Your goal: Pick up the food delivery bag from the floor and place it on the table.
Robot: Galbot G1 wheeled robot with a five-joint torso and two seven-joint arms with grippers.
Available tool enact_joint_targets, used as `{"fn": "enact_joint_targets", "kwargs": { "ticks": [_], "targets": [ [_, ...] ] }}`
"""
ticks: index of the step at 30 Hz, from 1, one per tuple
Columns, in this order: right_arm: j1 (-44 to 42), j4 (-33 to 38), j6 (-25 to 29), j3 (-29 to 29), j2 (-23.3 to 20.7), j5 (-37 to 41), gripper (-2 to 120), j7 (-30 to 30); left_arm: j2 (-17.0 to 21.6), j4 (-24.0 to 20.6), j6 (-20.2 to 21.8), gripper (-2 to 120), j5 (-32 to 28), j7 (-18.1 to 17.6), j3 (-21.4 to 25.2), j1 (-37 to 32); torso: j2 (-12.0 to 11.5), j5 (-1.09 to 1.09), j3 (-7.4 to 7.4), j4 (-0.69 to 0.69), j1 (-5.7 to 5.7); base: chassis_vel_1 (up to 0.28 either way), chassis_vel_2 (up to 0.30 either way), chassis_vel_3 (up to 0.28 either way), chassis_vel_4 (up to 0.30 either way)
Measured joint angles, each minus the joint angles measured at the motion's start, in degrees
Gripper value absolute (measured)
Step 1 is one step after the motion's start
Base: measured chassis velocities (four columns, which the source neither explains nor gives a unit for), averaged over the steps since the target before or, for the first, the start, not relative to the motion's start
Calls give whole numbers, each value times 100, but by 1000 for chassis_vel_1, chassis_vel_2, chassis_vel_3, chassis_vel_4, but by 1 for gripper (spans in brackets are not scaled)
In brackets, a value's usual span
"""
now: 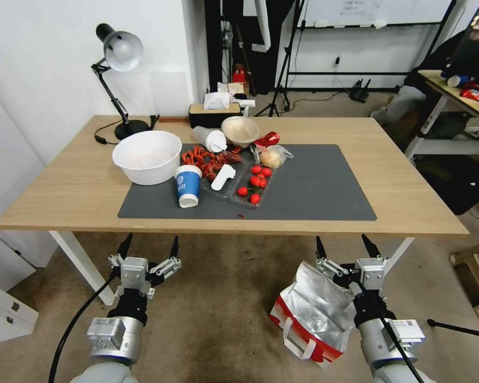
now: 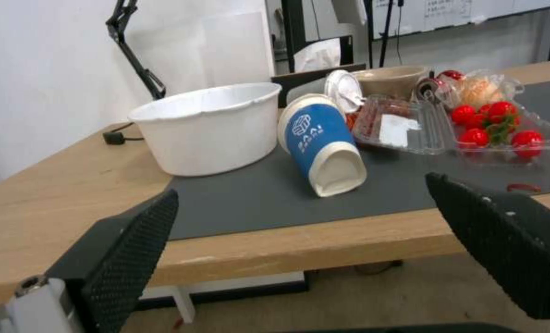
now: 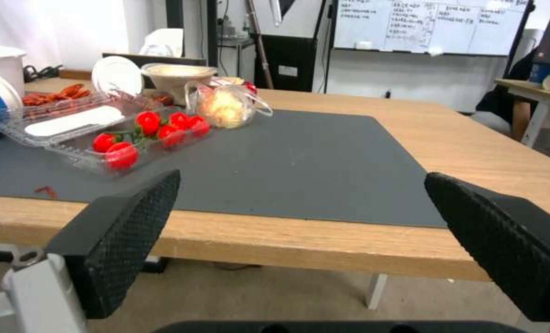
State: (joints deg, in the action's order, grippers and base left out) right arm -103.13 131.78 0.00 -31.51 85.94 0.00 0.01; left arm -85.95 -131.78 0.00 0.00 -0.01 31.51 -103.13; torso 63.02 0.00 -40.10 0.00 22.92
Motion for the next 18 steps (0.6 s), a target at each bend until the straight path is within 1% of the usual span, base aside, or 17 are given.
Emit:
{"fn": "enact_joint_targets", "kwargs": {
  "ticks": [18],
  "targets": [
    [-1,0,-4,0,1,0,100,-1,1,0,1,100,0,-2,-1,0,0,0,0,0,0,0,0,0,0]
  ]
}}
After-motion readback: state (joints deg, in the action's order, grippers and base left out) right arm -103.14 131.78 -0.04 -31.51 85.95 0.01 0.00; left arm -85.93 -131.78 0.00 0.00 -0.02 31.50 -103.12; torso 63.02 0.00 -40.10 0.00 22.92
